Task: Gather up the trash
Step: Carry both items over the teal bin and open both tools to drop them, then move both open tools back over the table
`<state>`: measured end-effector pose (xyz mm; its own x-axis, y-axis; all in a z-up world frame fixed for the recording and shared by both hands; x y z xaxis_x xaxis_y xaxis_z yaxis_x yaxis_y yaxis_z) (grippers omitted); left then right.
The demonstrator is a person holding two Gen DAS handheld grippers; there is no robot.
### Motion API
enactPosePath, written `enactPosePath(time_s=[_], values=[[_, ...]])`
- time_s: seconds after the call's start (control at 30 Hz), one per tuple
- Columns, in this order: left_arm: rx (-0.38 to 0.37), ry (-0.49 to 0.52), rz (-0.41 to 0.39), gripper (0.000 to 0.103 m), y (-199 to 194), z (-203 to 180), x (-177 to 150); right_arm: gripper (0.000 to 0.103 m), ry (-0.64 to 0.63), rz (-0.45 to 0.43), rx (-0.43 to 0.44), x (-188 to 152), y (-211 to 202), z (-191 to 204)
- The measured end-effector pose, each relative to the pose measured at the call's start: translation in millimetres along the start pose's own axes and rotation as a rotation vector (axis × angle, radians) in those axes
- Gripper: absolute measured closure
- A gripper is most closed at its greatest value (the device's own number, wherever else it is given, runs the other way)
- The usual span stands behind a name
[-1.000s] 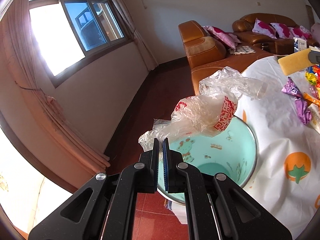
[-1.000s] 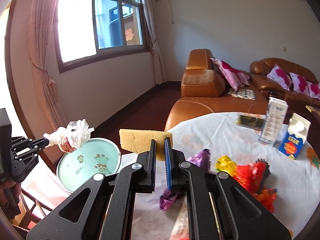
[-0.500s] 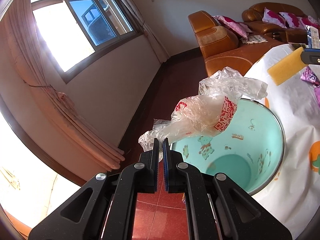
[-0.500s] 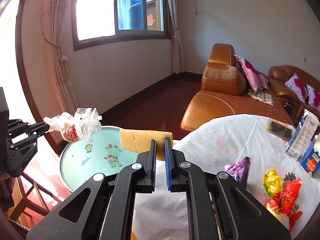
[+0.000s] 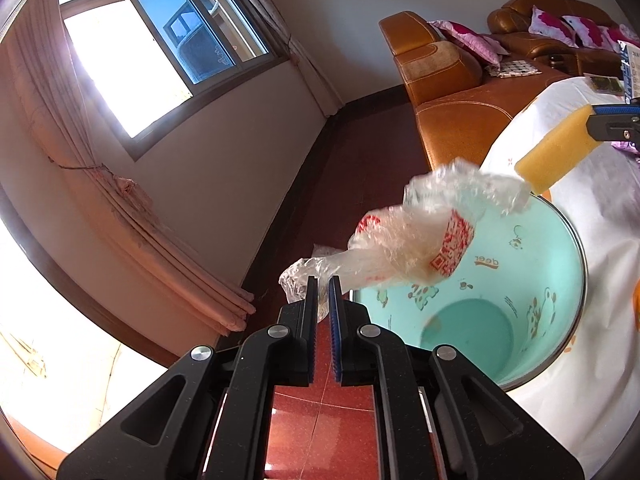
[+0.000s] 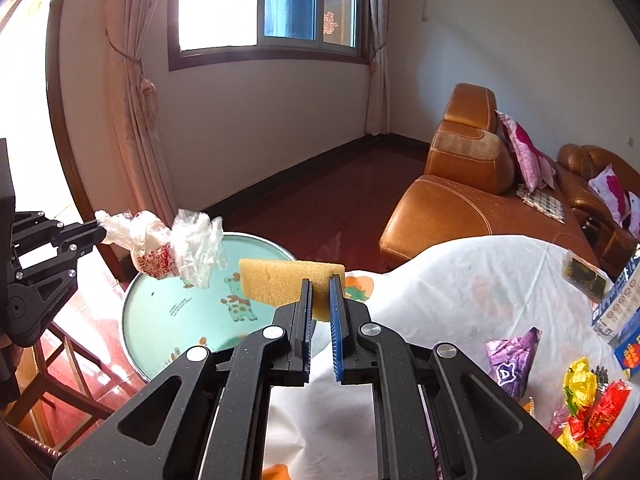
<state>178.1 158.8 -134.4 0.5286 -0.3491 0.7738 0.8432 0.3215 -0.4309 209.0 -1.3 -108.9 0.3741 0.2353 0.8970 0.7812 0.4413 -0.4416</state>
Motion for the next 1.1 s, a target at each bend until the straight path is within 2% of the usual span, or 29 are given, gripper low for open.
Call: enactPosePath(time_s=[0.03,0.07,0.17,0.27,0.57,0.77,0.97,1.1], values=[[0.001,-0.003,-0.001,0.094,0.6,0.8,-0.3,0.093,-0.002,0.006,0.004,-0.6,1.8,2.6],[-0.002,-0.006,-0.002,0.089,1.1,-0.1,-0.3,0.092,-0.004,0.015,0.015,-2.3,4.4,4.8],[-0.023,-0.007,-0.005,0.079,0.8,-5.7,-1.4,0.077,-0.009,0.021,0.013,-6.3,9.8,5.2],[-0.033,-0.003,-0.016,0.06,-0.5,-12.3,-0.6,0.066,-0.01,0.04,0.017,-12.6,12.8,7.5],[-0.041,-0.011,-0.015,0.059,-0.8,-15.6,-0.3,0.062,0.006,0.029,-0.002,-10.1,4.4,4.8],[-0.073,-0.031,-0.016,0.056,-4.9,-20.5,-1.3,0.06,0.037,0.011,-0.051,-6.1,-13.9,-8.2],[-0.153,-0.029,-0.017,0.05,-14.5,-51.5,-0.5,0.055,0.095,-0.049,-0.137,-5.6,-74.8,-42.9],[-0.222,0.002,-0.026,0.049,-26.1,-85.7,3.0,0.053,0.157,-0.079,-0.246,-20.0,-132.1,-88.3]])
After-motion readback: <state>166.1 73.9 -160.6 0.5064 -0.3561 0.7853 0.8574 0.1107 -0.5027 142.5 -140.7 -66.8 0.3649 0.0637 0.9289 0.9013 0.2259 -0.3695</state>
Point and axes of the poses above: each gripper's, at about its wrist camera, not at the fingertips, and y roughly the way its jaws point, z to its left, x to its top, the point moved 10 cm from there along y, roughly the way its jaws point, and after that the axes turned 11 degrees about -z, right-handed, at the moved point
